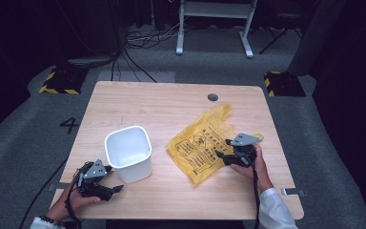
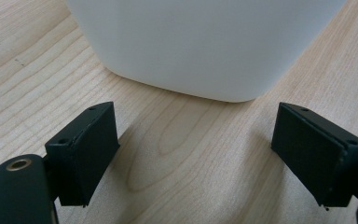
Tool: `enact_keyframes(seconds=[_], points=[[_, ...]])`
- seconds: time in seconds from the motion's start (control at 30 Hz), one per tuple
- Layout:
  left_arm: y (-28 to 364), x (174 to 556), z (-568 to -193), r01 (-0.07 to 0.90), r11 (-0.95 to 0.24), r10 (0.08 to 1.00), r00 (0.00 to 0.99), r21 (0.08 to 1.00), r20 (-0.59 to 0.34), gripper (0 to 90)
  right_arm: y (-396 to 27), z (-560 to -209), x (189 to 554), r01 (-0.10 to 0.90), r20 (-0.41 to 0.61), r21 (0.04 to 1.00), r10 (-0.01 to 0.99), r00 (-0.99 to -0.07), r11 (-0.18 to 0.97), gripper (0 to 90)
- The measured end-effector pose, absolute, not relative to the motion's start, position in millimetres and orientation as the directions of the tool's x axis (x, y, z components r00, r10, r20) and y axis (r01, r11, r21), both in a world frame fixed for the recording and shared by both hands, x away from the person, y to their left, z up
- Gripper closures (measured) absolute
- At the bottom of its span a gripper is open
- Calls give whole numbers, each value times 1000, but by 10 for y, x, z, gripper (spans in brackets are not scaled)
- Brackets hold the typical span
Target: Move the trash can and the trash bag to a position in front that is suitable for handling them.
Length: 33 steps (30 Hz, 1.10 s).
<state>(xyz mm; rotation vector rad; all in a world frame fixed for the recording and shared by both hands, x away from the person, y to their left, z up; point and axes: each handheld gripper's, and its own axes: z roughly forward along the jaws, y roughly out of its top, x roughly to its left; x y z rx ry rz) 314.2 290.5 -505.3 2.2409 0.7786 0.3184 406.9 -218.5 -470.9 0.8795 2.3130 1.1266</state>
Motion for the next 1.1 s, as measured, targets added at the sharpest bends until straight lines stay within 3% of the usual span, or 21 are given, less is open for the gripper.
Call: enact_keyframes(seconds=[0.17,0.23,0.3,0.4,0.53,0.83,0.97,1.1], points=[[2900,3138,-5055,441,-546,622,783,712,-8,144,-2299,-4494,3874,489,-13,826,876,-483,281,336],[2900,3139,-5055,440,-547,621,783,712,-7,144,-2305,-4520,3791,534,64,821,897,-437,201,377],[2900,3139,-5053,439,-548,623,782,712,-3,144,-2261,-4593,3731,573,56,792,910,-411,210,383],[2900,3138,-5053,439,-547,623,782,712,-3,144,-2270,-4682,3712,618,115,769,916,-384,162,392],[2897,3140,-5053,440,-546,625,781,713,-3,144,-2296,-4784,3797,663,162,739,924,-345,118,332],[2896,3146,-5052,439,-549,624,781,711,0,144,-2255,-4913,4119,666,141,735,934,-329,123,200],[2895,3145,-5052,439,-548,625,781,712,-1,144,-2252,-4859,4202,638,181,765,921,-346,89,270],[2896,3146,-5052,439,-549,624,781,711,-1,144,-2274,-4782,4166,617,185,784,926,-328,62,241]])
